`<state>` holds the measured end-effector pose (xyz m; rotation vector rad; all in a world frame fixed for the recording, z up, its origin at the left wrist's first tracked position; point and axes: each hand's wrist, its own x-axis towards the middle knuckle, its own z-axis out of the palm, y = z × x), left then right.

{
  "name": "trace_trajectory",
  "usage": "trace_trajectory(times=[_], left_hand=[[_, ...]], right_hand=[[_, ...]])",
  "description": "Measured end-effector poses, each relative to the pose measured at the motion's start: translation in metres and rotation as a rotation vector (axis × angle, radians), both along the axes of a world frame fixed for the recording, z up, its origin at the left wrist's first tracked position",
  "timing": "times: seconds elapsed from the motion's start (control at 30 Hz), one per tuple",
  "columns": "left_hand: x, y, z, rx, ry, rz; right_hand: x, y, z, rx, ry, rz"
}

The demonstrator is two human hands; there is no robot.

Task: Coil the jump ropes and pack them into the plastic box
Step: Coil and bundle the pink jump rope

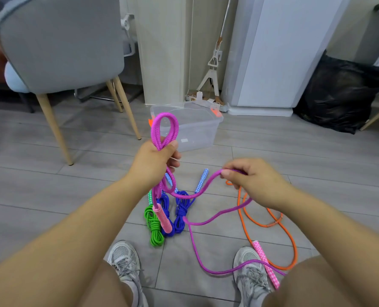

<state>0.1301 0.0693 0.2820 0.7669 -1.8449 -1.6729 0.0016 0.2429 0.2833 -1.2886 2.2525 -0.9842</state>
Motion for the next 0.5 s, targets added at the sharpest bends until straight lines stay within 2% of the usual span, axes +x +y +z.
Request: trace_trajectory(times=[0.13, 0.5], left_hand=[[-0.006, 0.009, -0.006, -0.013, -0.062, -0.100], [-0.006, 0.015, 0.000, 0.170, 0.021, -0.093]], right_hand=[[0.015, -0.024, 0.010, -0.184, -0.212, 0.030], [0.029, -0.062, 0.013, -0.287, -0.258, -0.060]])
